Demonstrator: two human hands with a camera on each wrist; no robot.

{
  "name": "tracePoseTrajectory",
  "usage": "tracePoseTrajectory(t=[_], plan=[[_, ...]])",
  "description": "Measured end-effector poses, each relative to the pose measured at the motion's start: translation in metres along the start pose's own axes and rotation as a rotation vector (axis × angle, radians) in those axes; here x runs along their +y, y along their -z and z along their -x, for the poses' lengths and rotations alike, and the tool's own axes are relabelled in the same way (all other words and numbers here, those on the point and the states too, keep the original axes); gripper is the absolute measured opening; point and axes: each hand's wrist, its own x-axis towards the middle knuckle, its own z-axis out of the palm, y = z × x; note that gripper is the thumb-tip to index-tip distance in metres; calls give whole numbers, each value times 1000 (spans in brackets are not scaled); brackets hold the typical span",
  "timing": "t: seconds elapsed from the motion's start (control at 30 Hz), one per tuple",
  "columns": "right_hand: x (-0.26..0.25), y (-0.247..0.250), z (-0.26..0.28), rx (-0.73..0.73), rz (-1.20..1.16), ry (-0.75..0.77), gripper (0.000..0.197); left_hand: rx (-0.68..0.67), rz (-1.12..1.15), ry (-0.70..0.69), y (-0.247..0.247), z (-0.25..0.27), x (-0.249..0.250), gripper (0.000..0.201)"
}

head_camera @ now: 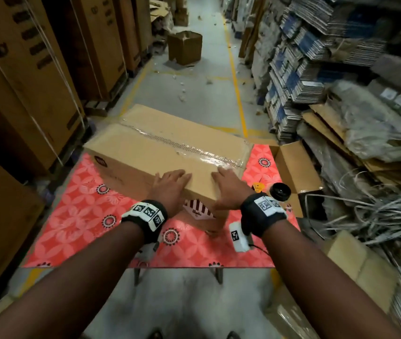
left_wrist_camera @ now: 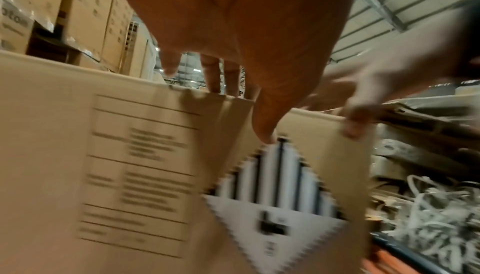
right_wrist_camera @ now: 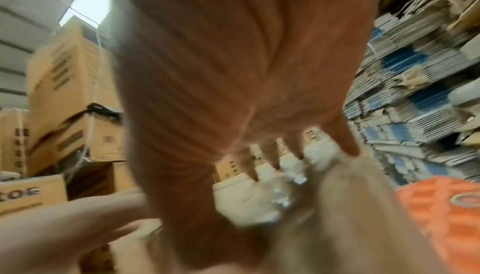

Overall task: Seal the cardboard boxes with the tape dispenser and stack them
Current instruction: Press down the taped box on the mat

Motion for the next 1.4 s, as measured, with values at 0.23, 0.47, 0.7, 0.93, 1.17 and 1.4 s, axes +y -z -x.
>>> tracePoseTrajectory(t=[0.23,0.47,0.7,0.93,1.17,1.4], plan=[[-55,-51,4,225,8,-265,83,-37,-126,209,6,-34,-174,94],[-54,-53,-3,249,71,-282,83,-93,-43,340,10,-51,-266,102],[-34,-36,-29,271,136,-318,86,32,-46,306,14,-40,-257,87],[4,-1,-81,306,181,-352,76,122,110,339,12,49,-199,68],[-2,13,-121,202,57,-403,88,230,392,279,5,126,-105,59],[-119,-28,-66,-109,101,21,100,290,647,259,6,118,-75,42]])
